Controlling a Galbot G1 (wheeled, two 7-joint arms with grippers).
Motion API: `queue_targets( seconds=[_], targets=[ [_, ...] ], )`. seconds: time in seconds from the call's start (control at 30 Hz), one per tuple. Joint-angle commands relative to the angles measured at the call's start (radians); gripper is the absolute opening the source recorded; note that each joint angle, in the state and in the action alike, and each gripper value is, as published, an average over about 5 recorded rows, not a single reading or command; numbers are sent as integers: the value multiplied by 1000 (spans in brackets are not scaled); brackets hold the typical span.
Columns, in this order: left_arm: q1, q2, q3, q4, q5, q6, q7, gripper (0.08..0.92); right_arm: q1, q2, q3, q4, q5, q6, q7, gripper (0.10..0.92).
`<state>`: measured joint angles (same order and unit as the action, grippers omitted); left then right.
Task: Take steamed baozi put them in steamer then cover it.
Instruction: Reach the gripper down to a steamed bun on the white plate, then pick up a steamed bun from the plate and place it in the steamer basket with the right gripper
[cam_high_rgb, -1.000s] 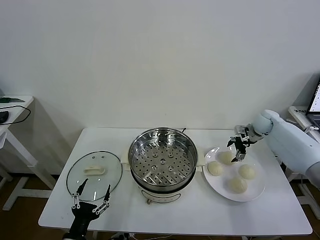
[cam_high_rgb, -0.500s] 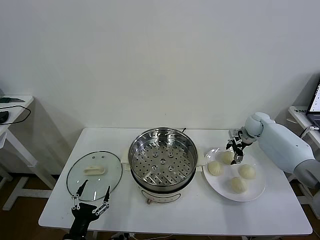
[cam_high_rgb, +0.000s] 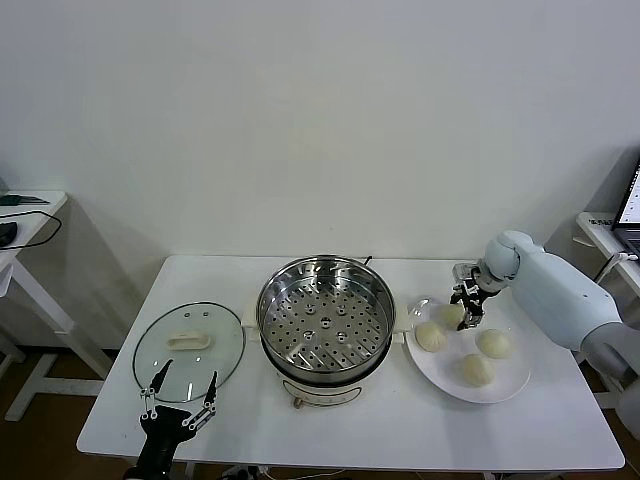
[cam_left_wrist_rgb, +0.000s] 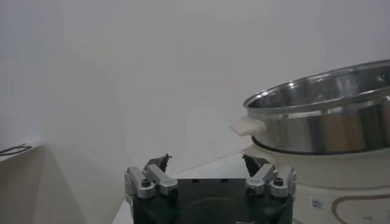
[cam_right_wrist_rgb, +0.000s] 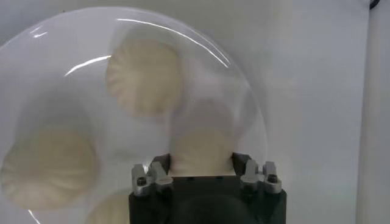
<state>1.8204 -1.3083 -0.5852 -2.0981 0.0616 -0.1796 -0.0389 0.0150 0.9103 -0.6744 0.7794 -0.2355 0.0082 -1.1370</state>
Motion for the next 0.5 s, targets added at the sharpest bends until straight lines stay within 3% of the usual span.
queue_targets(
  seconds=[0.03, 0.13, 0.27, 0.5],
  targets=[
    [-2, 1, 2, -1, -1, 1, -1, 823, 72, -80, -53, 174, 47, 9, -5, 668],
    [-9, 3, 7, 3, -4, 2, -3, 823, 181, -134, -128, 290, 107, 46, -19, 669],
    [-16, 11, 13, 3, -7, 0, -4, 823, 376, -154, -253, 386, 135, 204, -32, 670],
    [-17, 20, 20, -13, -10, -1, -6, 823, 658, -26, -400, 427, 162, 473, -53, 673]
  ],
)
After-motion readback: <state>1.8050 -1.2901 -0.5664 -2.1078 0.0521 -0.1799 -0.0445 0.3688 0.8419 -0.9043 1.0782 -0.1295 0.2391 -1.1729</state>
